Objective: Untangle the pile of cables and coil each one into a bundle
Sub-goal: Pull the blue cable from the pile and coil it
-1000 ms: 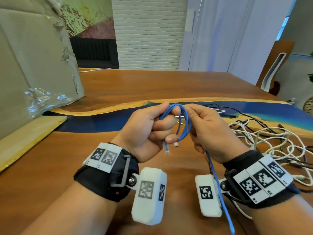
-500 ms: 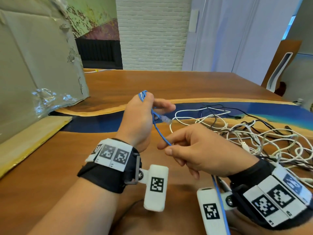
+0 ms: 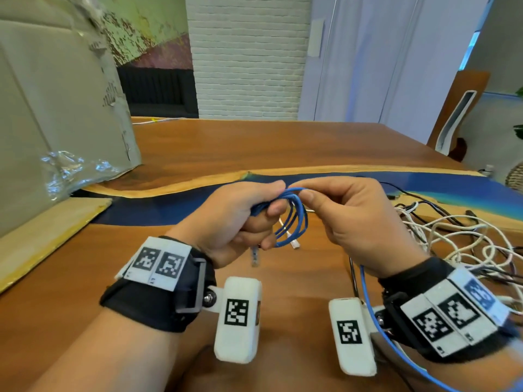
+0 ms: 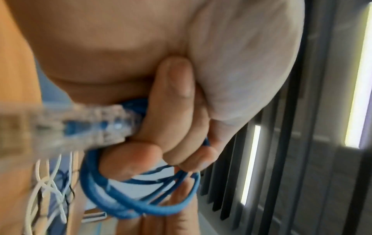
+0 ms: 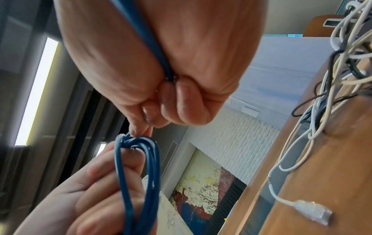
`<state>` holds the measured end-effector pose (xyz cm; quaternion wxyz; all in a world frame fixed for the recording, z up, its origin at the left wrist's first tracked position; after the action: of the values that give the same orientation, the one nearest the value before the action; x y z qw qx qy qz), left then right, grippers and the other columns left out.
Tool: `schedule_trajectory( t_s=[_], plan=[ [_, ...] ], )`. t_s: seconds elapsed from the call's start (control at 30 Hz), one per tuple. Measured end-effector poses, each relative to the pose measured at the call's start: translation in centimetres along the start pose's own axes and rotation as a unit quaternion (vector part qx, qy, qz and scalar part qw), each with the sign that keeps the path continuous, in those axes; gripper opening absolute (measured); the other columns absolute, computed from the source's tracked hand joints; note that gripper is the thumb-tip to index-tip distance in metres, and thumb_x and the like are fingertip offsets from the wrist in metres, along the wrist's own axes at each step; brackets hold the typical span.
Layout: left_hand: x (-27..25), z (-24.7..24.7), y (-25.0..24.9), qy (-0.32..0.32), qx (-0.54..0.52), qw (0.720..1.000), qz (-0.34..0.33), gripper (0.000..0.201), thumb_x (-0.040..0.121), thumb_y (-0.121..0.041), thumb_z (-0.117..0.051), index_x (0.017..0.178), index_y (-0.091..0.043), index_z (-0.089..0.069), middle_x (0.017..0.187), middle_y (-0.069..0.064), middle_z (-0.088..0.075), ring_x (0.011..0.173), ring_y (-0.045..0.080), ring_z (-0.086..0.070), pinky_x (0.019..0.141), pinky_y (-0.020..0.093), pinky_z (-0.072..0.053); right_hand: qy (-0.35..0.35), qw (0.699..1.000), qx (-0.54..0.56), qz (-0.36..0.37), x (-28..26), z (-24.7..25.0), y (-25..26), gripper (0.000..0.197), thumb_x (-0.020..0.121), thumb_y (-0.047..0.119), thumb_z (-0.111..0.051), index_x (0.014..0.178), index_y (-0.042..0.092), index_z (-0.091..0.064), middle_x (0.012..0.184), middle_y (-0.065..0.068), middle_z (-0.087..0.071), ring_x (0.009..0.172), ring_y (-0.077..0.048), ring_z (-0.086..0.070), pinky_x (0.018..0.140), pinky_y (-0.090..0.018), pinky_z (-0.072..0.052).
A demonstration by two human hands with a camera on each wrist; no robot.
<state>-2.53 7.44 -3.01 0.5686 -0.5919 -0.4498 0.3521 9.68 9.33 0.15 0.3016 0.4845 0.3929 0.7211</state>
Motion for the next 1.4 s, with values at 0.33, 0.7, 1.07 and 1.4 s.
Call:
schedule_trajectory(
  t_s=[0.33, 0.7, 1.07, 1.4],
  plan=[
    [0.3, 2.5, -1.1, -0.106, -0.201, 0.973, -0.040, 0.042, 0.104, -0.039, -0.044, 0.068, -0.019, -0.049, 0.047, -0.008, -0.012, 0.036, 0.011, -0.008, 0.043, 0.022, -0.033, -0.035, 0.999, -0.023, 0.022, 0.0, 0.3, -0.2, 0.023, 0.105, 0.002, -0.050, 0.107, 0.022, -0.063, 0.075, -0.009, -0.069, 0.040, -0.005, -0.041, 0.045, -0.020, -0.034],
    [0.9, -0.2, -2.0, -0.042, -0.377, 0.917, -0.123, 0.038, 0.101, -0.023, -0.037, 0.123, 0.001, -0.056, 0.061, -0.004, -0.031, 0.049, 0.011, -0.034, 0.081, 0.026, -0.046, 0.088, 0.987, -0.127, -0.041, -0.2, -2.6, -1.9, 0.023, 0.100, -0.005, -0.050, 0.094, 0.012, -0.065, 0.072, 0.008, -0.072, 0.053, 0.001, -0.059, 0.052, -0.011, -0.041],
    [0.8, 4.2, -1.0, -0.215, 0.343, 0.912, -0.061, 0.012, 0.102, -0.016, -0.047, 0.108, -0.020, -0.057, 0.072, -0.003, -0.069, 0.063, 0.011, -0.063, 0.070, 0.034, -0.047, 0.181, 0.978, 0.059, -0.083, -1.9, -5.1, 0.0, 0.021, 0.105, -0.005, -0.039, 0.096, 0.009, -0.050, 0.078, -0.014, -0.062, 0.031, -0.016, -0.036, 0.037, -0.025, -0.033],
    [0.3, 0.3, 0.7, -0.040, 0.121, 0.991, 0.030, 0.056, 0.103, -0.047, -0.040, 0.063, -0.009, -0.052, 0.040, -0.003, -0.019, 0.039, 0.018, -0.015, 0.060, 0.034, -0.039, -0.012, 0.999, -0.049, 0.002, 0.5, 2.5, 0.7, 0.028, 0.105, 0.001, -0.046, 0.109, 0.012, -0.072, 0.072, -0.008, -0.062, 0.043, -0.002, -0.048, 0.045, -0.011, -0.037]
  ],
)
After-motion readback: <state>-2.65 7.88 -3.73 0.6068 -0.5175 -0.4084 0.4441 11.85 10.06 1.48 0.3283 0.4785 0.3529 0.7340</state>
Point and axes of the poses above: each hand's wrist, its own x-axis towards the middle knuckle, its own z-axis out of the back of the hand, y = z × x, the point moved 10 cm from there along x, towards the middle knuckle
